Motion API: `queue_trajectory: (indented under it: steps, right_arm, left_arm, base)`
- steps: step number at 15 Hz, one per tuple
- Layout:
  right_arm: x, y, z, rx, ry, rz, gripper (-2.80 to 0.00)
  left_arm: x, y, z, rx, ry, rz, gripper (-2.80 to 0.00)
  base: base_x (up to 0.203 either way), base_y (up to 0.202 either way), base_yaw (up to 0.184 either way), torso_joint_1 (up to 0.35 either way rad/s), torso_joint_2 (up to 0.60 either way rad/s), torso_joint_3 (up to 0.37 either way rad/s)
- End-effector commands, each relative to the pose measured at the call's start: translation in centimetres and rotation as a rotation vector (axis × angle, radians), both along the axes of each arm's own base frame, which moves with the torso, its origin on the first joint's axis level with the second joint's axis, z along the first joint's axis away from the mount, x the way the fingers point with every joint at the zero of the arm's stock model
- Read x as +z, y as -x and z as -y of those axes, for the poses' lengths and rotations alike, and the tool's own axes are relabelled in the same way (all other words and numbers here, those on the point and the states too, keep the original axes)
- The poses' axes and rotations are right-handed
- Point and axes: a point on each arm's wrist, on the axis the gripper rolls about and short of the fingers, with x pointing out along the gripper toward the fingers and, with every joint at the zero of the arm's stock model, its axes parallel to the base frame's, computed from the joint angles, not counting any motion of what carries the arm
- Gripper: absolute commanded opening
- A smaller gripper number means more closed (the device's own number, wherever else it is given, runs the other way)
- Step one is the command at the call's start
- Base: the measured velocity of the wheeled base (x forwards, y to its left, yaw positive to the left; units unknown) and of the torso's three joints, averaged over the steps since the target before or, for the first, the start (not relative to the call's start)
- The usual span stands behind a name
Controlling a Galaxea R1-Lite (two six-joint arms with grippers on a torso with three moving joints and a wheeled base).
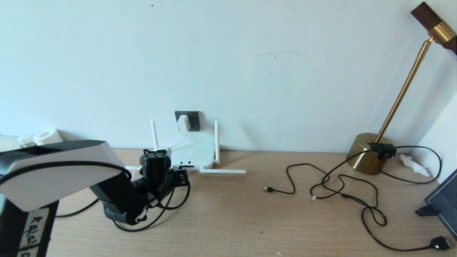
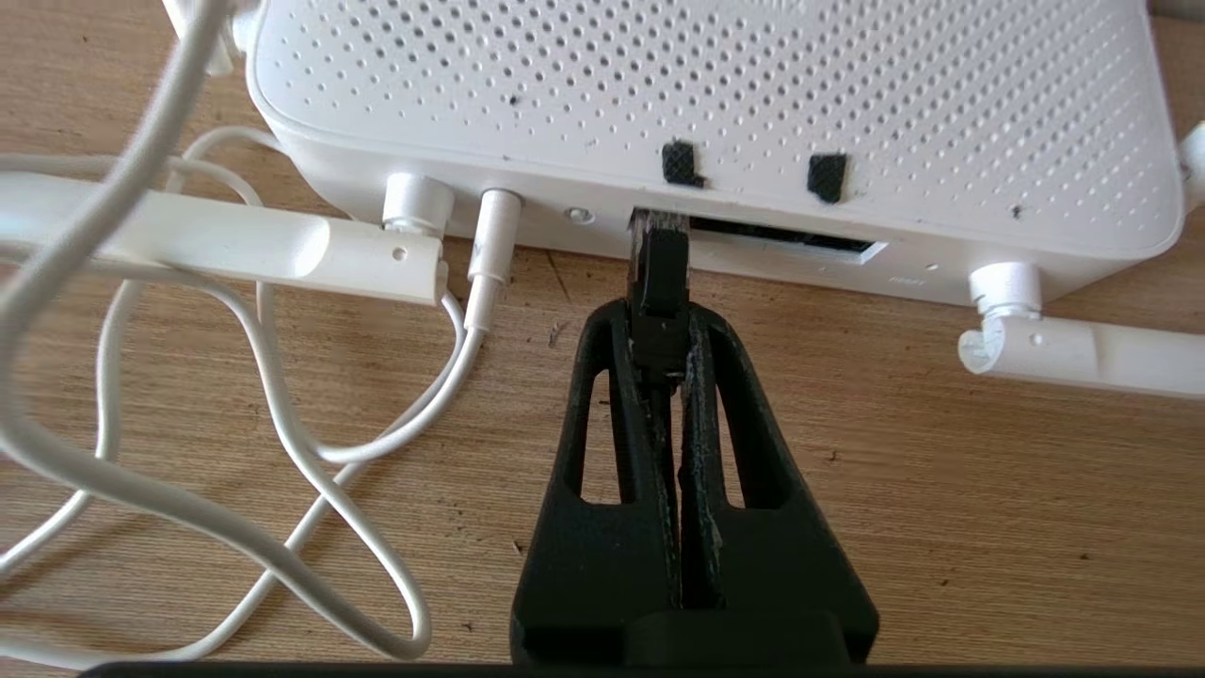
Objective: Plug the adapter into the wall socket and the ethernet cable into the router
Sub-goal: Plug cable into router interface
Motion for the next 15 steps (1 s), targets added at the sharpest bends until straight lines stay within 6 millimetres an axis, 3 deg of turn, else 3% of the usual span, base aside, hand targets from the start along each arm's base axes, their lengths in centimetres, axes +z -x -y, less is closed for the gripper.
queue_trajectory:
  steps: [1,15]
  right_arm:
    - [0.0,0.0,0.0,0.0,0.0,-0.002,0.0]
    - [0.0,0.0,0.0,0.0,0.0,-0.001,0.0]
  left_arm:
    - [0.3,0.0,0.0,0.002,0.003,0.009,-2.8]
    - [-1.0,-0.2,0.0,0.003,-0.003,-0.019,-2.8]
  base:
    - [0.0,0.0,0.0,0.0,0.0,0.0]
    - [0.0,0.0,0.0,0.0,0.0,0.0]
